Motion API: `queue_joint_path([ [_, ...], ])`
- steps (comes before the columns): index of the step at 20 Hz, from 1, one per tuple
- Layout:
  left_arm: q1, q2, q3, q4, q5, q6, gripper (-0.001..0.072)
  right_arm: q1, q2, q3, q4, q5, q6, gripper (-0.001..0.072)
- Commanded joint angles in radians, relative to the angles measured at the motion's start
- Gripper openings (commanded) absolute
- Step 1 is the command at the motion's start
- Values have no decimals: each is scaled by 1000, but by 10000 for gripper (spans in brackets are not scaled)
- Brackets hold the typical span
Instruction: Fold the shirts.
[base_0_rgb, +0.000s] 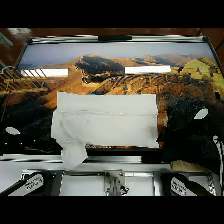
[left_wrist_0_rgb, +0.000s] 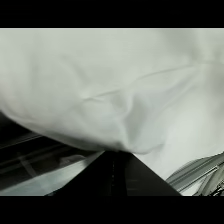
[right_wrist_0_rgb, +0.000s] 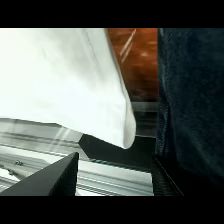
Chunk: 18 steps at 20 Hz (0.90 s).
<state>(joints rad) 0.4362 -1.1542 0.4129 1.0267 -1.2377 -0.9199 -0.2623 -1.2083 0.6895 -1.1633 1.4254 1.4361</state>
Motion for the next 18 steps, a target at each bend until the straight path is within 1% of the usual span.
queue_joint_path([
  [1, 0, 0, 2, 3, -13, 15, 31, 0, 0, -61, 31, -62, 20, 569],
  [5, 0, 0, 11, 0, -25, 15, 32, 0, 0, -112, 33, -177, 61, 567],
  [6, 0, 0, 15, 0, -28, 15, 32, 1, 0, -122, 34, -201, 75, 540],
  [7, 0, 0, 20, 0, -29, 15, 32, 1, 0, -134, 45, -216, 79, 496],
  [10, 0, 0, 32, -15, -28, 18, 31, 0, 0, -171, 51, -234, 78, 482],
  [11, 0, 0, 32, -18, -27, 19, 31, 0, 0, -175, 53, -247, 78, 369],
  [12, 0, 0, 32, -18, -27, 19, 31, 1, 0, -175, 64, -263, 79, 283],
  [13, 0, 0, 32, -18, -28, 19, 31, 0, 0, -175, 85, -279, 78, 219],
  [14, 0, 0, 33, -18, -28, 19, 32, 0, 0, -174, 104, -286, 74, 122],
  [15, 0, 0, 40, -18, -31, 19, 32, 0, 0, -173, 129, -285, 51, 72],
  [17, 0, 2, 84, -19, -57, 24, 31, 0, 1, -148, 174, -257, -14, 72],
  [18, 0, 6, 124, -19, -74, 32, 31, 0, 1, -118, 174, -233, -27, 71],
])
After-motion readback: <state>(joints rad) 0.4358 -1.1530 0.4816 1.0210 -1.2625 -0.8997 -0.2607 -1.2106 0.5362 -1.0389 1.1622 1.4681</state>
